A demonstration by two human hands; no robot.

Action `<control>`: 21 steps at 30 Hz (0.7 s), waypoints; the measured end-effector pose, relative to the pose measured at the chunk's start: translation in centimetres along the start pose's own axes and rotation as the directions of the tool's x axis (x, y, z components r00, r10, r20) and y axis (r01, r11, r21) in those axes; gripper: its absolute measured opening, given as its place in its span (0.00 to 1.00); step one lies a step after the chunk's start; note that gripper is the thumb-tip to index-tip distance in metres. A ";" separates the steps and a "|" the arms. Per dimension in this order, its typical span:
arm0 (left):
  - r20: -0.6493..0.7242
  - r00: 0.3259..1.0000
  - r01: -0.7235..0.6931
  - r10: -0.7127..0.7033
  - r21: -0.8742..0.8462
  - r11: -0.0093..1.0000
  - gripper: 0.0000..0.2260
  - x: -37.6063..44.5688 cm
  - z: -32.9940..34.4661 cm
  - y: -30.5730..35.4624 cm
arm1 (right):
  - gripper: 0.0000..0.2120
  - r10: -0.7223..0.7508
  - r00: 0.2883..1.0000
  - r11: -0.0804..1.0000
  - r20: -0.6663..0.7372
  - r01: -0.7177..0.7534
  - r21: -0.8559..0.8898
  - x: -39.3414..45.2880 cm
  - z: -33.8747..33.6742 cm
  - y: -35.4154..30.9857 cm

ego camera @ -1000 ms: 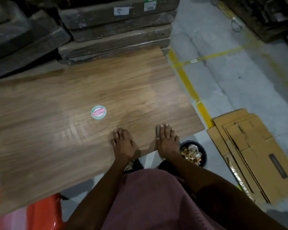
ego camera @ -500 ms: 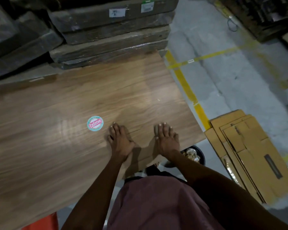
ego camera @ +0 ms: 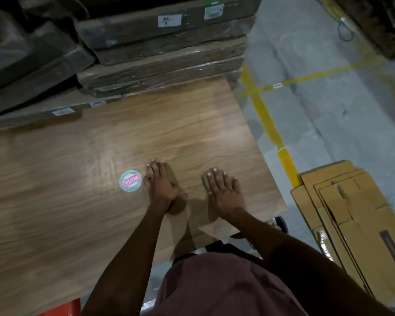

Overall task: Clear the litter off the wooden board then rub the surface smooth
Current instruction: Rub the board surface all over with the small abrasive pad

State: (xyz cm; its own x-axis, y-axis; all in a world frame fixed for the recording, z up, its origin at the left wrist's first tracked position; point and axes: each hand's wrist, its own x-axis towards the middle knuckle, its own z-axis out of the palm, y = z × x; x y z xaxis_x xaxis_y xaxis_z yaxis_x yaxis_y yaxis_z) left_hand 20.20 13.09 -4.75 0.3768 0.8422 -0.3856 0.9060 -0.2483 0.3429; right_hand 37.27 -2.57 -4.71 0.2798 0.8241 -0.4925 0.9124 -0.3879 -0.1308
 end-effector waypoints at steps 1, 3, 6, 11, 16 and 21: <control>-0.010 1.000 -0.001 0.001 -0.009 1.000 0.38 0.6 -0.1 0.0 | 0.36 0.025 1.000 1.000 0.003 -0.025 0.017 0.5 -0.4 0.3; -0.054 0.999 -0.011 0.009 -0.032 0.999 0.34 1.7 0.0 0.1 | 0.32 0.053 0.999 0.998 0.005 -0.053 0.046 1.3 -0.9 0.1; -0.172 0.985 0.020 -0.030 -0.059 0.998 0.29 2.9 0.1 1.0 | 0.30 0.034 0.999 0.998 -0.003 -0.034 0.055 2.2 -0.6 -2.3; -0.210 0.975 0.064 -0.072 -0.046 0.997 0.27 4.6 0.3 1.9 | 0.30 -0.081 0.997 0.996 -0.002 0.081 0.025 3.3 -0.8 -3.7; -0.220 0.974 0.044 -0.044 -0.006 0.999 0.28 6.4 0.3 2.2 | 0.30 -0.020 0.998 0.999 -0.064 0.022 0.029 5.4 -2.1 0.7; -0.245 0.969 0.026 -0.037 -0.046 0.999 0.26 8.5 0.2 2.8 | 0.30 0.036 0.998 0.994 -0.054 -0.031 0.104 8.1 -3.4 0.6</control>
State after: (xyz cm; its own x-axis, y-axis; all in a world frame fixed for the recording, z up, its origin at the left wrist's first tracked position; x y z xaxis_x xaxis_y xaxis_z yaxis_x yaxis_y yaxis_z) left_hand 26.03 19.47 -7.29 0.2846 0.9423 -0.1762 0.9058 -0.2041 0.3713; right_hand 41.13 5.24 -5.90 0.3284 0.8304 -0.4502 0.8673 -0.4539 -0.2046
